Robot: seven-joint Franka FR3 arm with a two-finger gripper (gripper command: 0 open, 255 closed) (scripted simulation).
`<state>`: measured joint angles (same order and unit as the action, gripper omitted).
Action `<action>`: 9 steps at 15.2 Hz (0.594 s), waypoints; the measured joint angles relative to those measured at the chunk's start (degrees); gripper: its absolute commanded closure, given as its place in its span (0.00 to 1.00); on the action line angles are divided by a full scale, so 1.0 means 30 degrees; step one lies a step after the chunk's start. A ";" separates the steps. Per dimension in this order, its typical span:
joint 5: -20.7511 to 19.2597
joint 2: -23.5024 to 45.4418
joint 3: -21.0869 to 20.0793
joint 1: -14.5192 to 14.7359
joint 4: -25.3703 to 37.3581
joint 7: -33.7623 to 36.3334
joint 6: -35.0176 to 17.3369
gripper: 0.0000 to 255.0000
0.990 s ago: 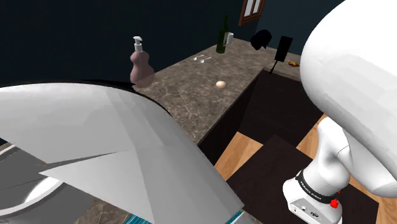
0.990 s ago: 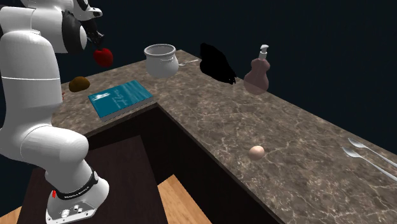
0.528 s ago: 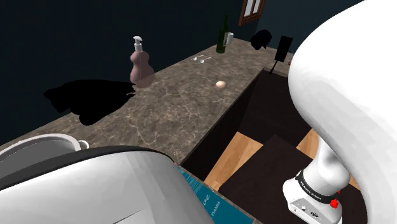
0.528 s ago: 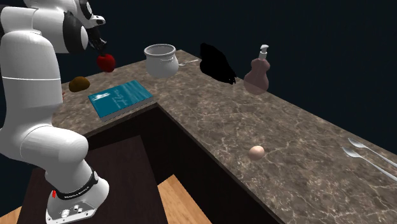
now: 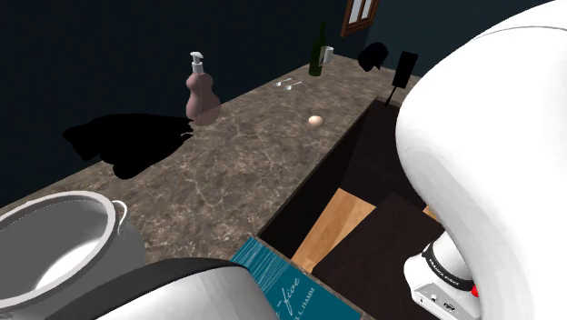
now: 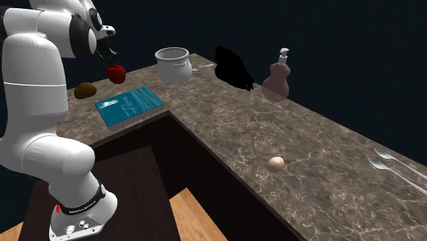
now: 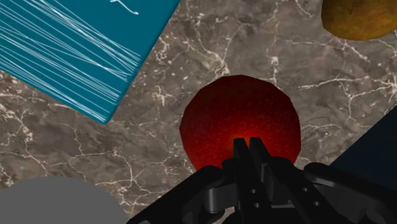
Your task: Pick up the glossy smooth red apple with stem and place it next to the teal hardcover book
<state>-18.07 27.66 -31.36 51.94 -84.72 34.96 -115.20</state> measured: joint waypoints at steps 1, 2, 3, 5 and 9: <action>-0.0045 0.0052 0.0033 -0.0034 -0.0215 0.0020 -0.0258 1.00; -0.0095 0.0086 0.0060 -0.0058 -0.0503 0.0079 -0.0567 1.00; -0.0136 0.0154 0.0090 -0.0074 -0.0624 0.0086 -0.0746 1.00; -0.0236 0.0240 0.0141 -0.0087 -0.1048 0.0199 -0.1241 1.00; -0.0326 0.0410 0.0194 -0.0048 -0.1080 0.0242 -0.1430 1.00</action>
<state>-19.05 28.89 -30.78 51.79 -87.96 35.68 -119.49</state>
